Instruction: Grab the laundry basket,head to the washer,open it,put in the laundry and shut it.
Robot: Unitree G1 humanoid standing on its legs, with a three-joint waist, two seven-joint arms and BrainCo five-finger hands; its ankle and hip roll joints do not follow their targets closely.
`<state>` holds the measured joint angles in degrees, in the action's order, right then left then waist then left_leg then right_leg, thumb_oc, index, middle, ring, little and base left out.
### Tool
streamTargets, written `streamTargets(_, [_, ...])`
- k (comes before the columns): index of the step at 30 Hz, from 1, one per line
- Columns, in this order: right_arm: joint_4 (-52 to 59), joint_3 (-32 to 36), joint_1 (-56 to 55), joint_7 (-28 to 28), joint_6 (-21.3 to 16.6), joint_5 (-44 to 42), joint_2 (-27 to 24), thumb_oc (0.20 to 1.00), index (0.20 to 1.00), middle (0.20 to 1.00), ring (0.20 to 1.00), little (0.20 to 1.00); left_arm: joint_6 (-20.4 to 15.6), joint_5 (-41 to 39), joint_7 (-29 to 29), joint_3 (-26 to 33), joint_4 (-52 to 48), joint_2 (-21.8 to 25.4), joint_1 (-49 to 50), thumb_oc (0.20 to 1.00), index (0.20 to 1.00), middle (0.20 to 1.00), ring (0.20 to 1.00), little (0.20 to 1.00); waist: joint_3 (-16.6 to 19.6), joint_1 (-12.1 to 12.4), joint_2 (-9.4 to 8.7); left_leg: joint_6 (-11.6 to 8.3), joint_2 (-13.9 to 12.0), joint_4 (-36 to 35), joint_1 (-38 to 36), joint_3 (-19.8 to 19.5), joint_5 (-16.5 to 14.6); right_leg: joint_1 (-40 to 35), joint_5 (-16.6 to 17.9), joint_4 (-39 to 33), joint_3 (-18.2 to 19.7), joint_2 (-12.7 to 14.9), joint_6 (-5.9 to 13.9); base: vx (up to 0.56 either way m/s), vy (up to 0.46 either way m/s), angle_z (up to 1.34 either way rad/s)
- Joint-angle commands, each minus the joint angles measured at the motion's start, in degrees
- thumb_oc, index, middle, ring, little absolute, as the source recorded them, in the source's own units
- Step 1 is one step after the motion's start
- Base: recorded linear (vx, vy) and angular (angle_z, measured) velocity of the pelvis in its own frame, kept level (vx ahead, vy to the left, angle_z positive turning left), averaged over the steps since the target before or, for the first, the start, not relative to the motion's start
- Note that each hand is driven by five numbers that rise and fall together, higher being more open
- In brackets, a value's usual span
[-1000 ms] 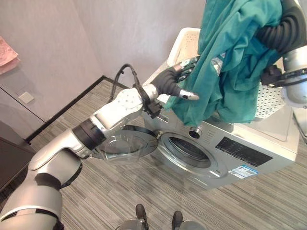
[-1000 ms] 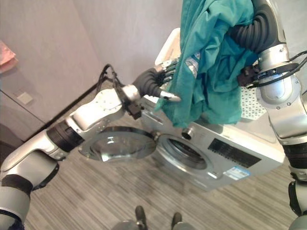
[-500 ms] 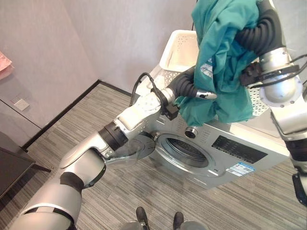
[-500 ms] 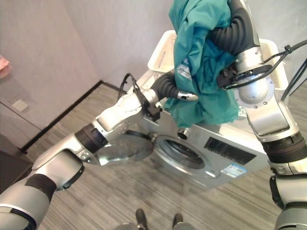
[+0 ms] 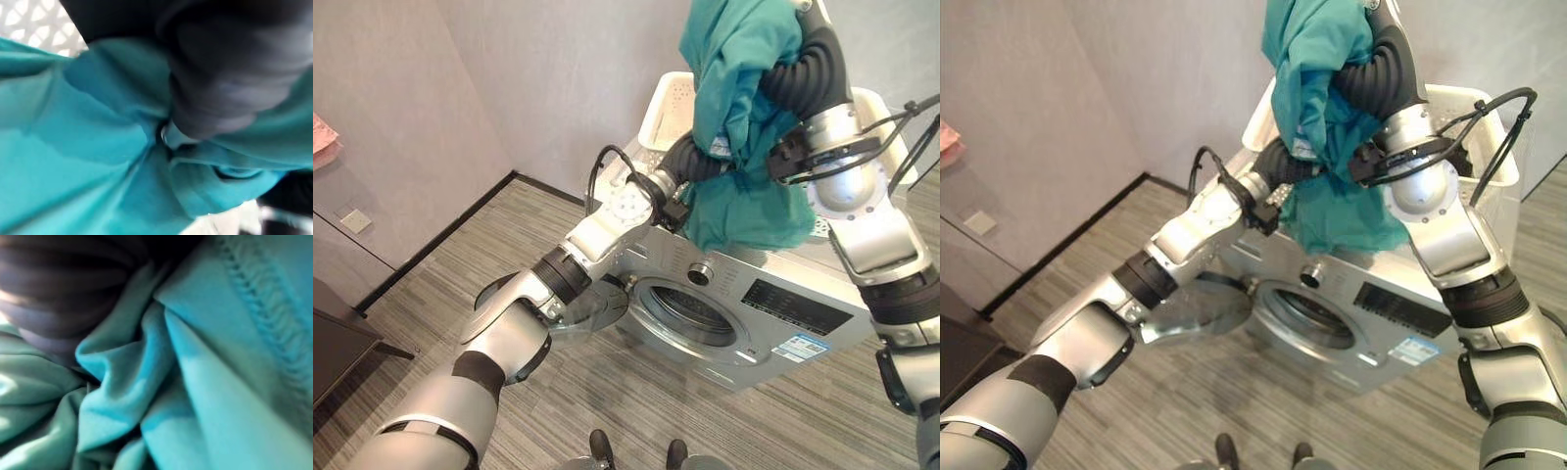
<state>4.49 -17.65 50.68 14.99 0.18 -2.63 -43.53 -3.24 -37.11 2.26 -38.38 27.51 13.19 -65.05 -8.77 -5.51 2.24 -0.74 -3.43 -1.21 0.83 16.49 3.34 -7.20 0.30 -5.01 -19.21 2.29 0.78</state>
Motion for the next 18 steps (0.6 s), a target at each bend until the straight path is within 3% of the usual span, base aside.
streamTargets(1, [-0.6,1.8,3.8,1.6,-2.5,0.9,2.6,0.2,0.2,0.2,0.2,0.2,-5.6,2.8,2.8,2.4,3.1,-3.5,-4.2,0.2,0.2,0.2,0.2,0.2,5.1,0.8,-1.17,-3.34,-1.7,-2.3,2.4,4.0,4.0,-5.2,-10.1,1.0,1.7,-0.3,3.0,0.0,0.0,0.0])
streamTargets(8, [-0.4,2.3,0.9,1.0,-3.1,0.6,3.6,0.219,0.219,0.219,0.219,0.219,-6.8,6.3,4.9,5.2,-0.9,-1.9,-1.1,0.2,0.2,0.2,0.2,0.2,5.2,0.8,-1.5,-3.42,-1.9,-2.4,2.4,4.1,4.2,-5.2,-10.0,0.7,2.0,-0.5,2.87,0.0,-0.003,0.0])
streamTargets(9, [-0.3,2.3,0.5,0.8,-3.1,0.6,3.3,0.479,0.479,0.479,0.479,0.479,-6.9,6.5,5.1,5.6,-1.4,-1.8,-0.5,0.2,0.2,0.2,0.2,0.2,5.1,0.8,-1.56,-3.41,-1.9,-2.4,2.4,4.0,4.2,-5.2,-10.0,0.7,2.0,-0.5,2.85,-0.01,-0.02,-0.03])
streamTargets(10, [-0.3,2.3,-0.2,0.5,-3.2,0.3,3.2,0.903,0.903,0.903,0.903,0.903,-6.9,7.0,5.3,5.9,-1.9,-1.6,0.1,0.2,0.2,0.2,0.2,0.2,5.2,0.8,-1.57,-3.41,-2.0,-2.4,2.3,4.0,4.2,-5.2,-10.0,0.6,2.1,-0.5,2.84,0.0,0.0,0.0])
streamTargets(11, [-0.4,2.4,-1.4,-0.1,-3.3,-0.7,2.3,1.0,1.0,1.0,1.0,1.0,-7.1,8.5,5.9,6.8,-2.7,-1.0,1.1,0.2,0.2,0.2,0.2,0.2,5.1,0.7,-1.75,-3.45,-2.1,-2.4,2.3,4.1,4.2,-5.1,-9.8,0.5,2.2,-0.6,2.83,0.0,0.0,0.0])
streamTargets(18, [0.4,5.3,-6.0,-1.6,-6.1,-8.0,-1.3,1.0,1.0,1.0,1.0,1.0,-8.2,16.4,8.4,10.3,-9.6,3.2,5.3,0.2,0.2,0.2,0.2,0.2,5.3,0.6,-2.28,-3.65,-2.4,-2.5,2.4,4.3,4.5,-4.9,-9.6,0.3,2.5,-0.9,2.76,0.0,-0.005,-0.01])
